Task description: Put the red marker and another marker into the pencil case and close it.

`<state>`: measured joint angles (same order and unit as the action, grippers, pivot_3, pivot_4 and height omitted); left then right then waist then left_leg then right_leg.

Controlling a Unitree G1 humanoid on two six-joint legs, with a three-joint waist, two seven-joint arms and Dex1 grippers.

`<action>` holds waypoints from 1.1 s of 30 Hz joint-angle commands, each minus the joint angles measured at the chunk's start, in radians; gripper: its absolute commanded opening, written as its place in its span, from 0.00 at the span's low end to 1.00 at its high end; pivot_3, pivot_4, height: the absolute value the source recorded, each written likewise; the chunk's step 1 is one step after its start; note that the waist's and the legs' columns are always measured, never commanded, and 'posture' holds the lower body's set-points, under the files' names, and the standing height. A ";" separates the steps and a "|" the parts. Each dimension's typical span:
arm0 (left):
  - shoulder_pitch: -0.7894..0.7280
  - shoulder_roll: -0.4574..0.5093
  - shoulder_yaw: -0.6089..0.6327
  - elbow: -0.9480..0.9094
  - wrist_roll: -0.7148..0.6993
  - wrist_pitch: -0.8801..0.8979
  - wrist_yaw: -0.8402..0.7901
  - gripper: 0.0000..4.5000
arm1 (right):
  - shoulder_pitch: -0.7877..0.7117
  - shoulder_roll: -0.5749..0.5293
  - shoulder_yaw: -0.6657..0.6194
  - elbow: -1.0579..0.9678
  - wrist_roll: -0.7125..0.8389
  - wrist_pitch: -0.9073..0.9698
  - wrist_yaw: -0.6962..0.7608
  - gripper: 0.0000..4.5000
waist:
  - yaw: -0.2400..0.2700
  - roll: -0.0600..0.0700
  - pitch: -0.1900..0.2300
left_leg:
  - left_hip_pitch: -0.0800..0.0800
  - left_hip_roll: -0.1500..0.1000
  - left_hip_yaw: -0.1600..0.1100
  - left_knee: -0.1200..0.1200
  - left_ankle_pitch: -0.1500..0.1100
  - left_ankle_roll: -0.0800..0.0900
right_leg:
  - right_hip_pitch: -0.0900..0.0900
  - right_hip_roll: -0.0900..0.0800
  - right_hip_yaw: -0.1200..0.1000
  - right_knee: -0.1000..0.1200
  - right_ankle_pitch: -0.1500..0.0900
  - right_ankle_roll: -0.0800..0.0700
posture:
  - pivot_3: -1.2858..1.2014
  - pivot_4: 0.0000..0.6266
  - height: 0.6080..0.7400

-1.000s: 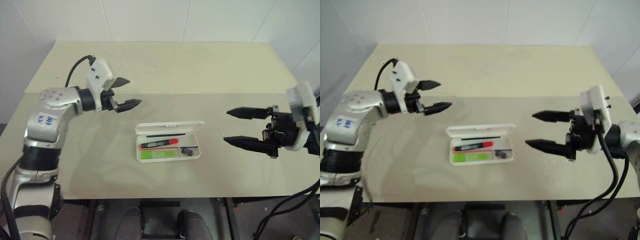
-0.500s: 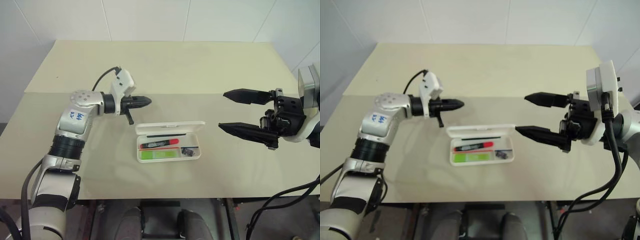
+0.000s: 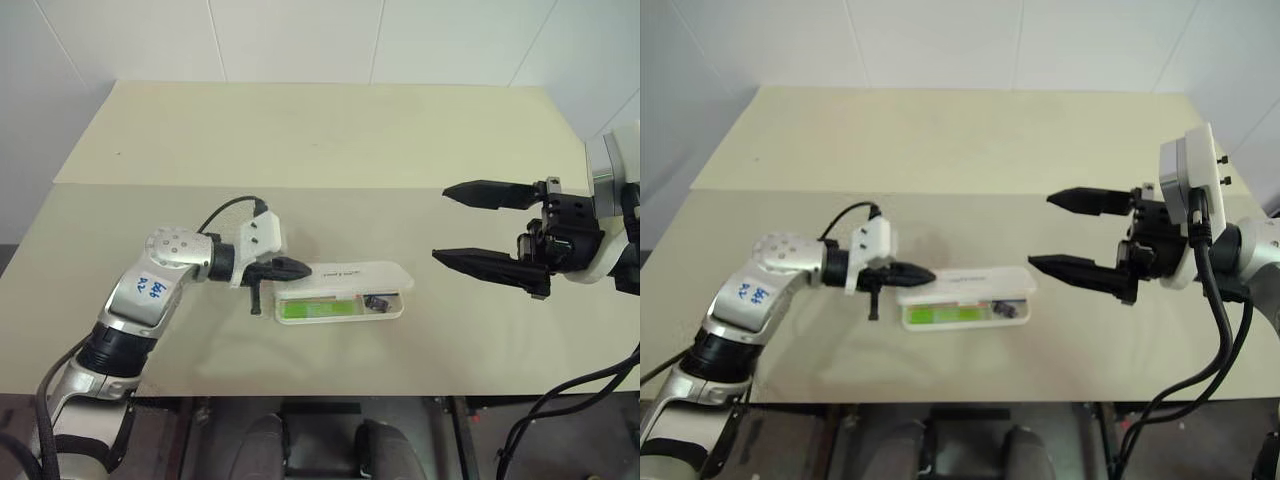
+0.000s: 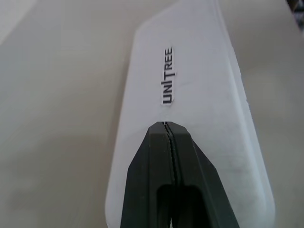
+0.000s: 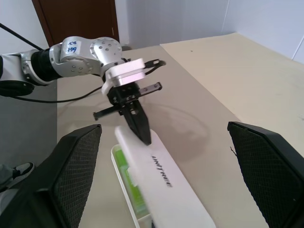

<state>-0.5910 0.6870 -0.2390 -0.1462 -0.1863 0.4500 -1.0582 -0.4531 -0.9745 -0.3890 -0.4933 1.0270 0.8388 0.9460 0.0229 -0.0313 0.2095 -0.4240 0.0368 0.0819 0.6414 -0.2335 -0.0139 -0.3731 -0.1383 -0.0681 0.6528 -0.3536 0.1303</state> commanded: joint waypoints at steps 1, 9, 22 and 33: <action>0.038 0.006 -0.058 -0.013 0.089 -0.052 0.032 0.00 | -0.007 -0.017 0.002 -0.003 -0.007 -0.026 0.009 1.00 | 0.000 0.000 0.000 | 0.000 0.000 0.000 0.000 0.000 0.000 | 0.000 0.000 0.000 0.000 0.000 0.000 | 0.52 0.24 1.00; 0.072 -0.069 -0.096 0.023 0.135 -0.051 0.106 0.00 | 0.009 -0.022 0.069 0.007 -0.083 -0.047 0.020 1.00 | 0.001 0.002 -0.005 | 0.004 0.001 -0.001 0.006 -0.006 0.006 | 0.006 0.000 0.000 0.000 0.000 0.000 | 0.52 0.24 1.00; 0.155 0.115 0.290 -0.198 -0.283 0.157 -0.076 0.00 | 0.071 -0.026 0.219 0.225 -0.328 -0.248 0.227 1.00 | -0.016 0.002 -0.004 | 0.001 0.003 0.001 0.006 -0.006 0.002 | 0.003 0.002 0.001 -0.001 0.000 0.000 | 0.52 0.24 1.00; 0.391 0.287 0.616 -0.222 -0.381 0.206 -0.081 0.28 | 0.022 0.024 0.241 0.421 -0.374 -0.344 0.341 1.00 | -0.028 0.003 -0.003 | 0.001 0.010 0.006 0.005 -0.008 0.000 | -0.001 0.006 0.004 -0.001 -0.001 -0.001 | 0.52 0.24 1.00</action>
<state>-0.2117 0.9570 0.3327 -0.3310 -0.5274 0.6534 -1.1280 -0.4145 -0.9502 -0.1302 -0.0672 0.6442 0.5174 1.2614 -0.0050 -0.0285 0.2060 -0.4225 0.0469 0.0882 0.6462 -0.2417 -0.0141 -0.3742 -0.1327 -0.0633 0.6520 -0.3542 0.1291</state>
